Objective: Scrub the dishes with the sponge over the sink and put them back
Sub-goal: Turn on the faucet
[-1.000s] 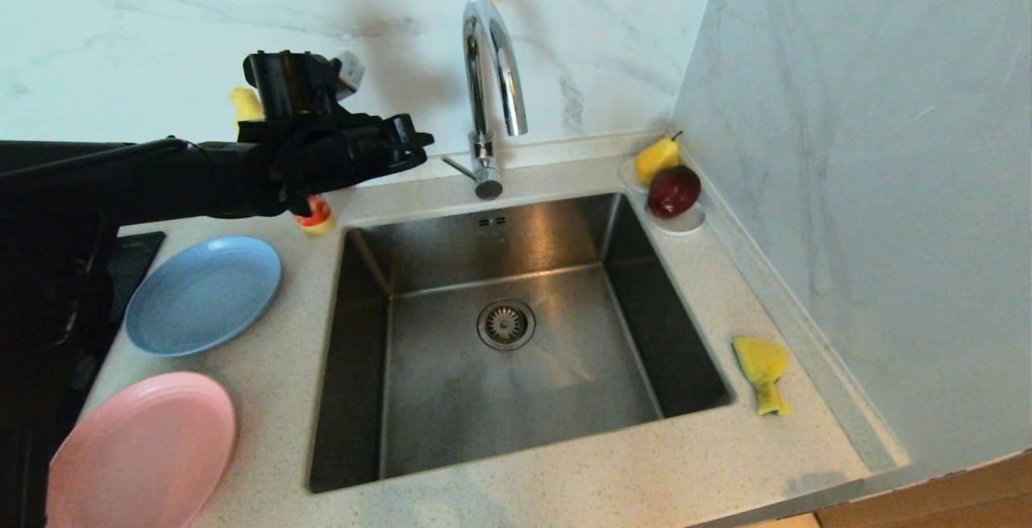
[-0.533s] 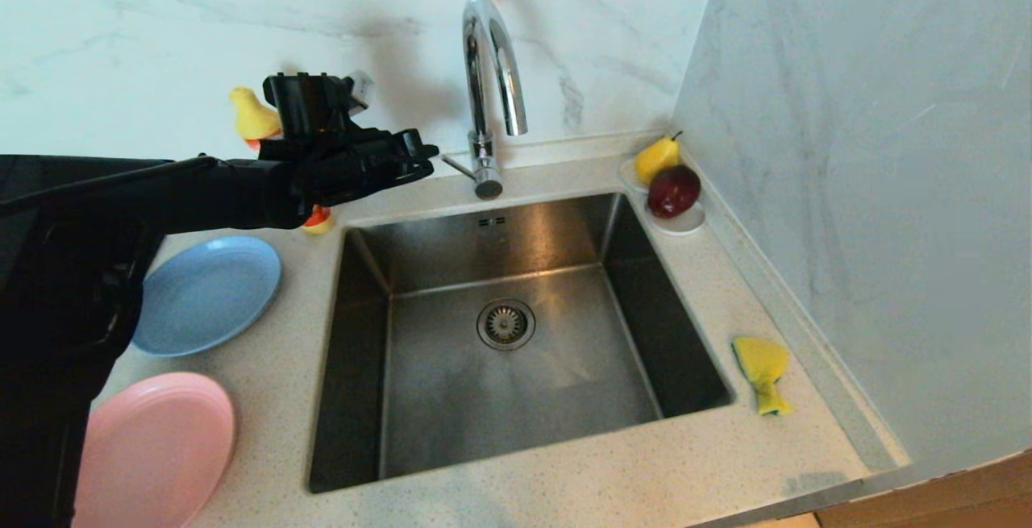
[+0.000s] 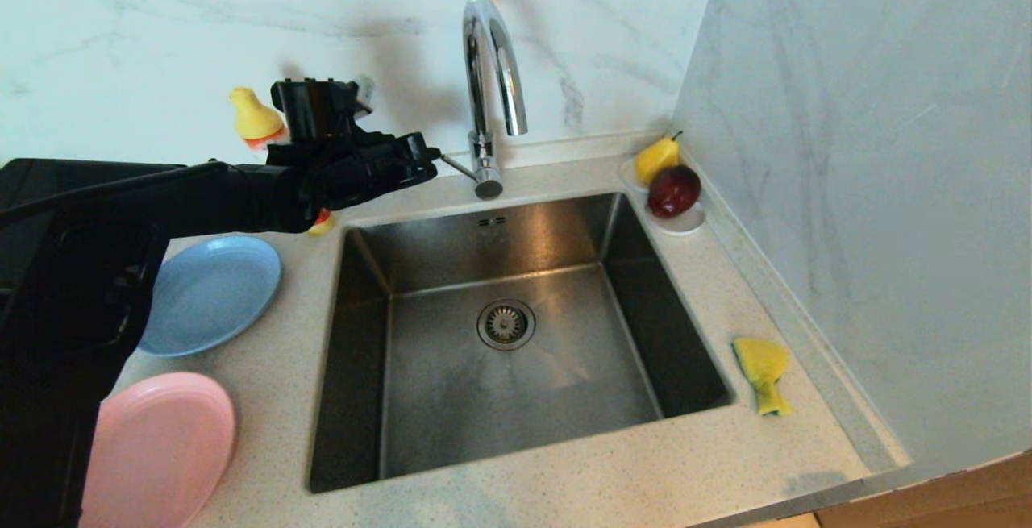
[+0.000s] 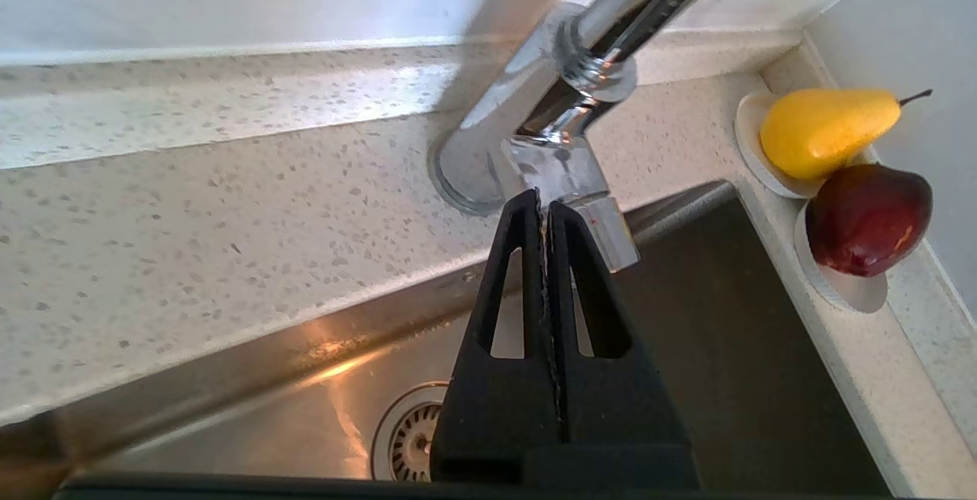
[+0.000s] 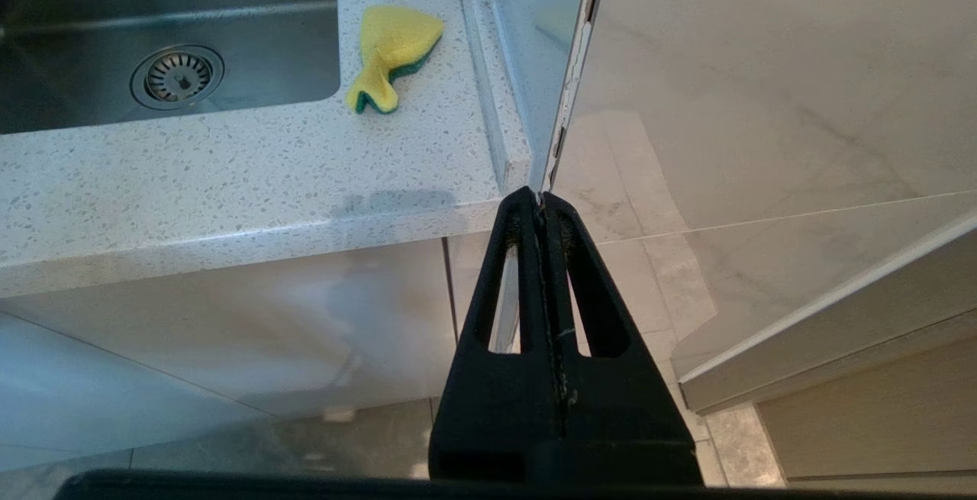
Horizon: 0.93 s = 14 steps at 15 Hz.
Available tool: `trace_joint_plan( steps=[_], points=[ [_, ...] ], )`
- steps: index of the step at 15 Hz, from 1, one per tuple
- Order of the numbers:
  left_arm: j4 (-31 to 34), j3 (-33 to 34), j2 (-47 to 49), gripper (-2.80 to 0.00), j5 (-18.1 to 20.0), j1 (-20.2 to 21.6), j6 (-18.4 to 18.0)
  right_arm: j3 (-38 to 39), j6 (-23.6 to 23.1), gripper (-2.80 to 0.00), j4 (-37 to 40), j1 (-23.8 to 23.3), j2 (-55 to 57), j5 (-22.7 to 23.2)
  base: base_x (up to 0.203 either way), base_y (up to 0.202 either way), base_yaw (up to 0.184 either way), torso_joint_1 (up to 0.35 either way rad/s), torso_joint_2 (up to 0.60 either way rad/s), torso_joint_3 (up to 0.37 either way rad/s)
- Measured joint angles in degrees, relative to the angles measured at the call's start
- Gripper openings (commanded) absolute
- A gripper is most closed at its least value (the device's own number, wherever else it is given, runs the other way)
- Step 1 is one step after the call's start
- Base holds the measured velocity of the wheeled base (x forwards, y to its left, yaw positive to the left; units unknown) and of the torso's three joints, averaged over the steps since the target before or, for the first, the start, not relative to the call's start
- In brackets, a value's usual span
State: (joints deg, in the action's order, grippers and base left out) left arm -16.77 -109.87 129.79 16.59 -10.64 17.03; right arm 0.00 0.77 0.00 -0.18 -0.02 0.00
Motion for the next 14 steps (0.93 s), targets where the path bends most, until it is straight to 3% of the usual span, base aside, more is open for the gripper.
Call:
trace_joint_plan(
  steps=[14],
  points=[
    [-1.0, 0.0, 0.2, -2.80, -0.7, -1.5, 0.0, 0.0, 0.0, -2.80, 0.0, 0.0, 0.0, 0.0, 0.000, 0.000, 0.000, 0.000, 0.00, 0.000]
  ],
)
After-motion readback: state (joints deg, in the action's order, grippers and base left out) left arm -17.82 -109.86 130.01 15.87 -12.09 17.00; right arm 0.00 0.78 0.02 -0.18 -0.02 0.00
